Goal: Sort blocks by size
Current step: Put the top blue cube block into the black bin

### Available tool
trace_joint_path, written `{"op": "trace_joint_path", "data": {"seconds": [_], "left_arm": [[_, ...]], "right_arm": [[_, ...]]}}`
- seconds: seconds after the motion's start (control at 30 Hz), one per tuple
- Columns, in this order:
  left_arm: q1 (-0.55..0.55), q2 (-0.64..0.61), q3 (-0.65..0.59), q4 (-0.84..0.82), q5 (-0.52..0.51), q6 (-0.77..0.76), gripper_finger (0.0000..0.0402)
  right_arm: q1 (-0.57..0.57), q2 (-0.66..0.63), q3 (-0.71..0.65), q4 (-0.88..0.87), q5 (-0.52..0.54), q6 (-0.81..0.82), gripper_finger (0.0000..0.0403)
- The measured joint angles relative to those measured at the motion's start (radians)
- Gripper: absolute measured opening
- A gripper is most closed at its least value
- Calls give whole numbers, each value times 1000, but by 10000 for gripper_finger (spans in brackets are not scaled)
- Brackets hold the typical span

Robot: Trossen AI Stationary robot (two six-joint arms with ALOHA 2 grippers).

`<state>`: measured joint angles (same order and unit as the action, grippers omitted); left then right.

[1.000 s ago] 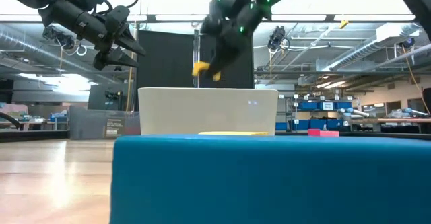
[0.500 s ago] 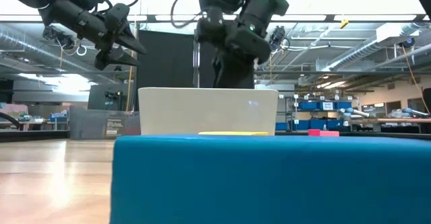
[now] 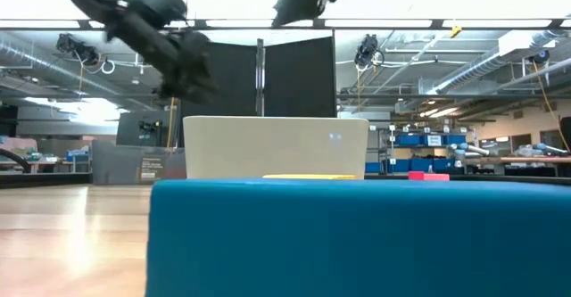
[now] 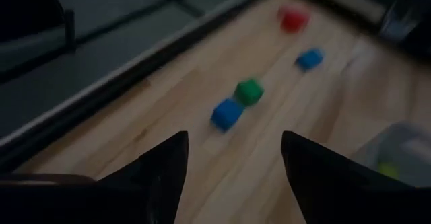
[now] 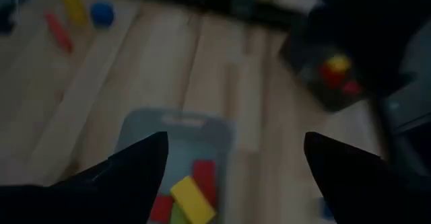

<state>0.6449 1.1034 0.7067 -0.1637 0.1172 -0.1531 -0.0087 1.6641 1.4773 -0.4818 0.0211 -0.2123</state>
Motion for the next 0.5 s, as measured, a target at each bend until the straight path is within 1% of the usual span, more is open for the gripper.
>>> {"op": "trace_joint_path", "data": {"seconds": [0.1, 0.23, 0.37, 0.5], "left_arm": [[0, 176, 121, -29, -1, 96, 246], [0, 394, 310, -159, 8, 230, 246], [-2, 564, 495, -308, 16, 376, 246], [-11, 695, 634, -430, 16, 492, 248]], "right_arm": [[18, -92, 0, -10, 51, 0, 351], [65, -181, 0, -57, 102, 8, 343], [121, -224, 0, -111, 164, 39, 334], [175, -235, 0, -161, 231, 75, 328]]}}
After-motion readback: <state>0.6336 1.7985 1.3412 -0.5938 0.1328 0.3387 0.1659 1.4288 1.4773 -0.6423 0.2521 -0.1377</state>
